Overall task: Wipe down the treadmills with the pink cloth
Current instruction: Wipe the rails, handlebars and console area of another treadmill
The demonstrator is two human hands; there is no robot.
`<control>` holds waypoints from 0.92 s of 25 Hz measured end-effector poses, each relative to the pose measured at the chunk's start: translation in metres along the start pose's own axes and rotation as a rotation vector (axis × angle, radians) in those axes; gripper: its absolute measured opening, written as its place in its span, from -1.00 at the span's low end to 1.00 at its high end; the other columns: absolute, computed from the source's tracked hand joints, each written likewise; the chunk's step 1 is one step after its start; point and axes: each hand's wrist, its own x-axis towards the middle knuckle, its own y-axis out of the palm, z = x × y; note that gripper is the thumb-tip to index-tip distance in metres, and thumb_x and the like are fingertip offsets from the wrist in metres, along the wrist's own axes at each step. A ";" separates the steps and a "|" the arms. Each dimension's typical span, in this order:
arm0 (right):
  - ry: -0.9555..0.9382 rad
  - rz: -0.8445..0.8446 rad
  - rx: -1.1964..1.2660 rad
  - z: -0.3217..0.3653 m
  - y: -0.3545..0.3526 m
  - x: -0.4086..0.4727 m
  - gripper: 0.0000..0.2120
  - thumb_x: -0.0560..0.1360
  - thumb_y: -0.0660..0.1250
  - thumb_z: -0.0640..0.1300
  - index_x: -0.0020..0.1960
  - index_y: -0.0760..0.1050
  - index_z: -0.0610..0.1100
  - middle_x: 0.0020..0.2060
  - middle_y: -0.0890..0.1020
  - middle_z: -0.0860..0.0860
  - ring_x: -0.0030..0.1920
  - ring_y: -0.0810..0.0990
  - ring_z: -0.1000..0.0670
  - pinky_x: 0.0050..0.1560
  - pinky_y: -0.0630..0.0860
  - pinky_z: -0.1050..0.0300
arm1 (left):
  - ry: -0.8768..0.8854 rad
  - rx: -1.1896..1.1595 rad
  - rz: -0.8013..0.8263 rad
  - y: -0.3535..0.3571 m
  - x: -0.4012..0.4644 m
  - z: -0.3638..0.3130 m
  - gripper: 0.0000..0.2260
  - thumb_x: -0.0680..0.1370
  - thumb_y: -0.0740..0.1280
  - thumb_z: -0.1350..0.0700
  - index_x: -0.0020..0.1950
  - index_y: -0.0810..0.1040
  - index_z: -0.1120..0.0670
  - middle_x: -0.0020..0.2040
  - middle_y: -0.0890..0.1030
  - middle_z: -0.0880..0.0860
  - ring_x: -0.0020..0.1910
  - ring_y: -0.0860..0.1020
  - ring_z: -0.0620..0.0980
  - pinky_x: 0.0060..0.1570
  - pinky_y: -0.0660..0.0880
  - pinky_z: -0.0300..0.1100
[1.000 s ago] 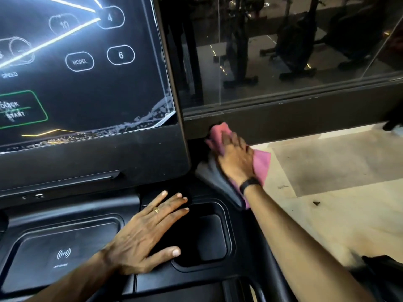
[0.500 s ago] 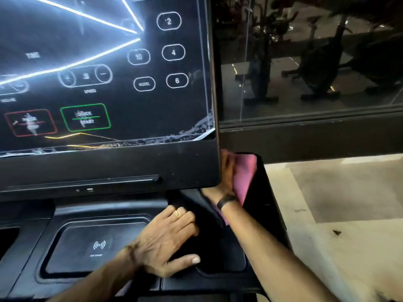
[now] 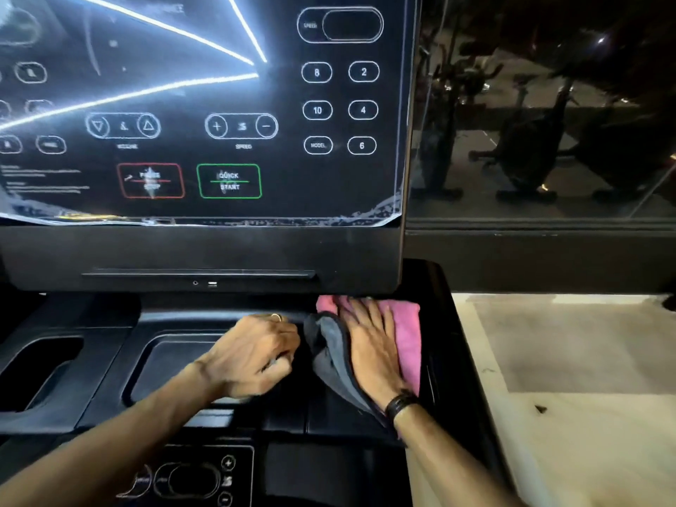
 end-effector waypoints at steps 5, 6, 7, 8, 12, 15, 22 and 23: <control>-0.105 0.053 0.031 0.041 -0.015 -0.084 -0.47 0.57 0.17 0.12 0.53 0.30 0.08 0.48 0.39 0.16 0.48 0.33 0.01 0.47 0.15 -0.08 | -0.014 -0.018 -0.019 -0.013 -0.016 -0.011 -0.90 0.37 0.17 0.03 -0.33 0.29 -0.03 -0.34 0.47 -0.05 -0.33 0.41 -0.01 -0.31 0.26 -0.13; -0.117 0.021 -0.007 0.042 -0.019 -0.102 -0.47 0.53 0.22 0.10 0.49 0.36 0.05 0.44 0.44 0.14 0.45 0.38 0.02 0.44 0.20 -0.07 | -0.002 -0.022 -0.009 -0.011 -0.017 -0.016 -0.91 0.36 0.17 0.02 -0.34 0.32 -0.03 -0.34 0.49 -0.05 -0.32 0.43 -0.01 -0.30 0.25 -0.15; -0.129 0.028 -0.041 0.039 -0.025 -0.117 -0.48 0.49 0.25 0.06 0.45 0.40 0.04 0.40 0.48 0.13 0.40 0.44 0.02 0.39 0.26 -0.06 | 0.006 -0.024 0.004 -0.009 -0.017 -0.021 -0.91 0.36 0.17 0.01 -0.34 0.35 -0.03 -0.33 0.50 -0.04 -0.31 0.45 -0.01 -0.30 0.24 -0.17; -0.135 0.002 -0.076 0.032 -0.032 -0.132 -0.49 0.45 0.25 0.02 0.40 0.43 0.03 0.34 0.52 0.11 0.32 0.50 0.00 0.32 0.31 -0.04 | 0.011 -0.031 0.016 -0.006 -0.019 -0.027 -0.91 0.35 0.17 0.00 -0.33 0.37 -0.03 -0.33 0.51 -0.05 -0.30 0.47 -0.02 -0.29 0.24 -0.19; 0.069 -0.189 -0.208 0.001 -0.066 -0.148 -0.56 0.48 0.15 -0.02 0.36 0.37 0.02 0.12 0.61 0.05 0.07 0.62 -0.08 0.11 0.39 -0.03 | 0.006 -0.087 0.026 0.003 -0.022 -0.043 -0.83 0.38 0.13 -0.02 -0.29 0.46 -0.01 -0.27 0.56 -0.06 -0.23 0.51 -0.03 -0.21 0.34 -0.21; 0.276 -0.148 -0.234 0.000 -0.081 -0.106 -0.44 0.58 0.11 0.09 0.54 0.30 -0.07 0.41 0.47 -0.11 0.37 0.47 -0.18 0.33 0.37 -0.13 | -0.005 -0.122 0.030 0.008 -0.014 -0.046 -0.82 0.39 0.13 -0.02 -0.24 0.49 0.00 -0.24 0.56 -0.07 -0.20 0.51 -0.06 -0.17 0.45 -0.12; 0.192 0.271 0.076 -0.011 -0.066 -0.093 0.10 0.36 -0.48 0.52 0.58 0.25 -0.06 0.57 0.27 0.03 0.57 0.16 0.09 0.53 -0.05 0.26 | -0.074 -0.185 -0.009 0.014 0.006 -0.037 -0.84 0.45 0.16 0.00 -0.19 0.51 -0.02 -0.22 0.53 -0.13 -0.18 0.49 -0.14 -0.14 0.38 -0.23; 0.162 0.295 0.079 -0.012 -0.069 -0.090 0.09 0.36 -0.46 0.54 0.48 0.39 -0.06 0.48 0.42 0.02 0.51 0.30 0.08 0.51 0.10 0.23 | -0.079 -0.196 -0.009 0.015 0.009 -0.035 -0.84 0.47 0.16 0.00 -0.19 0.51 -0.02 -0.22 0.54 -0.13 -0.17 0.50 -0.15 -0.12 0.41 -0.20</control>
